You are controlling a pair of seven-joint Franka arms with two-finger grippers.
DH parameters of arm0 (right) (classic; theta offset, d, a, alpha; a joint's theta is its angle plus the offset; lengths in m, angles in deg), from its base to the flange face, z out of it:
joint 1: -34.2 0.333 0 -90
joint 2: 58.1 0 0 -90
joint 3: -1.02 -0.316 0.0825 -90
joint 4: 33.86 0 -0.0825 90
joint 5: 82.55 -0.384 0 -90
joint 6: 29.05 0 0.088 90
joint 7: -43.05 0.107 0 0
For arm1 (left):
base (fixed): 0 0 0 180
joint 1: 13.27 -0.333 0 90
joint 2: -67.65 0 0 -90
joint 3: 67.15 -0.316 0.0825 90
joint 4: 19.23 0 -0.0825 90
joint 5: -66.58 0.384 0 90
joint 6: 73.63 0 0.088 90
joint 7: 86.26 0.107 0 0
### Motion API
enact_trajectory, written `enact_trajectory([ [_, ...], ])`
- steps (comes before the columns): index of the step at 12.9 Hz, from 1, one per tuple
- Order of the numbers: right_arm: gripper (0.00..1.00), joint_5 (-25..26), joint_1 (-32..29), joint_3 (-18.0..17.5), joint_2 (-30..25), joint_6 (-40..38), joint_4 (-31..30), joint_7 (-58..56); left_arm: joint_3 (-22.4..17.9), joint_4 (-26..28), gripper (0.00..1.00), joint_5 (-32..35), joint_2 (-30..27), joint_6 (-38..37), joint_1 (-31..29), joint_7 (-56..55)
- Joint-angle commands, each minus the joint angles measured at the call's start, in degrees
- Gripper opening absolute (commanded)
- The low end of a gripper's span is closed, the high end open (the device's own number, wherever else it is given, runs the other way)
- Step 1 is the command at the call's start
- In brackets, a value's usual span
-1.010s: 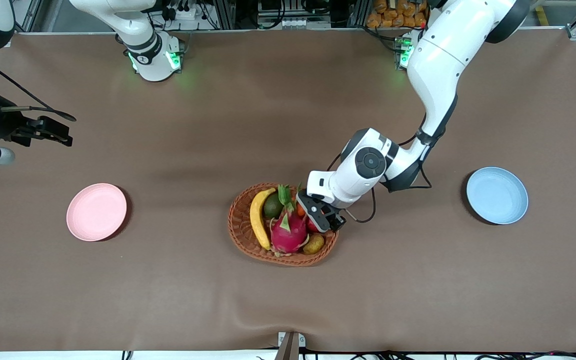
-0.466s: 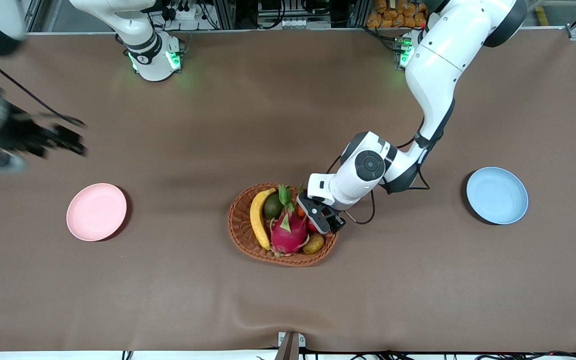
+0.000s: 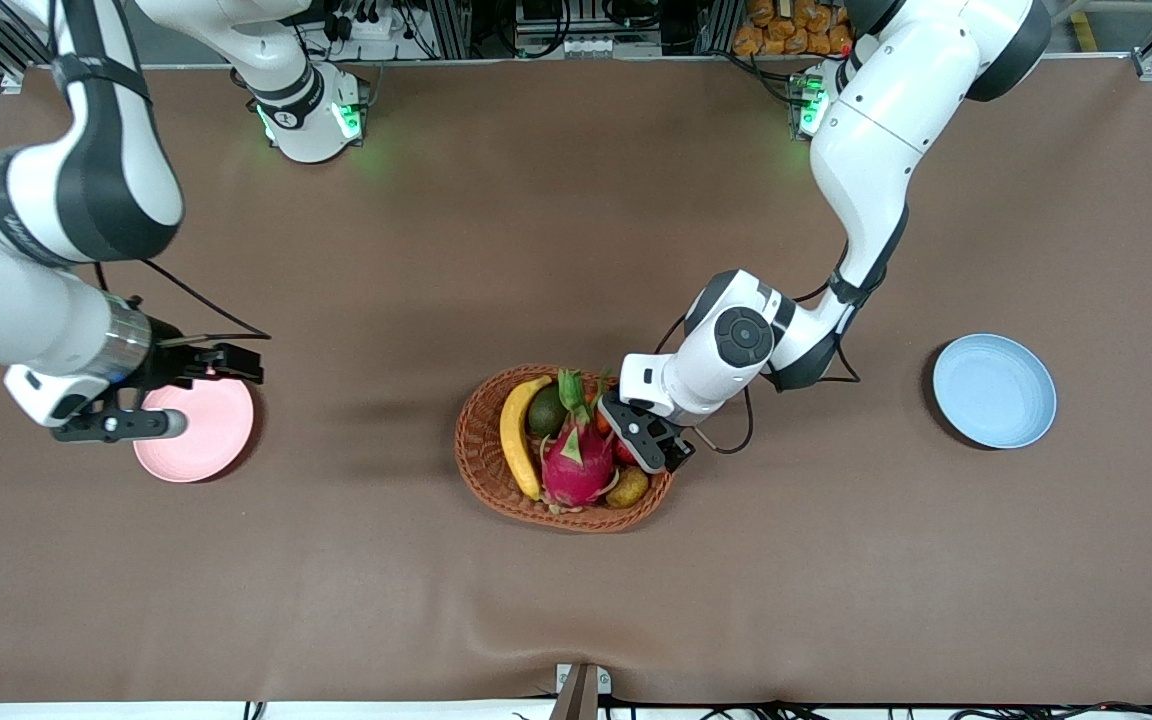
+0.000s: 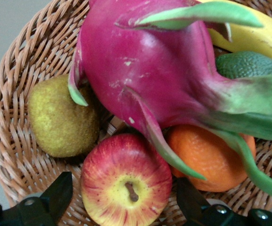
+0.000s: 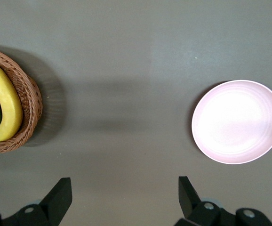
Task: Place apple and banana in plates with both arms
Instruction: 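Grasp the red apple with the left gripper while the right gripper reaches the pink plate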
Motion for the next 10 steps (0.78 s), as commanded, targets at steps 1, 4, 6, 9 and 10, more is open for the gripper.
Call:
enact_trajectory([
  [1, 1.00, -0.9, -0.5, -0.2, -1.0, -0.9, 0.2, 0.0, 0.0, -0.2, 1.00, 1.1, 0.5, 0.9, -0.1, 0.8],
  [4, 1.00, -0.8, -0.4, -0.2, -0.9, -1.2, 0.2, 0.0, 0.0, -0.3, 0.36, 1.2, -0.1, 0.6, -0.3, 0.6],
  [6, 1.00, -0.9, -0.2, -0.2, -0.9, -1.0, 0.2, 0.0, 0.1, -0.6, 0.28, 1.2, -2.3, -3.3, -0.7, 0.6],
  [9, 1.00, -0.9, -0.1, -0.2, -0.7, -0.9, 0.2, 0.0, 0.1, -0.4, 0.28, 0.9, -9.2, -15.7, -1.9, 0.2],
  [10, 1.00, -0.9, 0.0, -0.2, -0.6, -0.8, 0.2, 0.0, 0.1, -0.4, 0.29, 0.9, -11.0, -19.0, -2.5, 0.3],
])
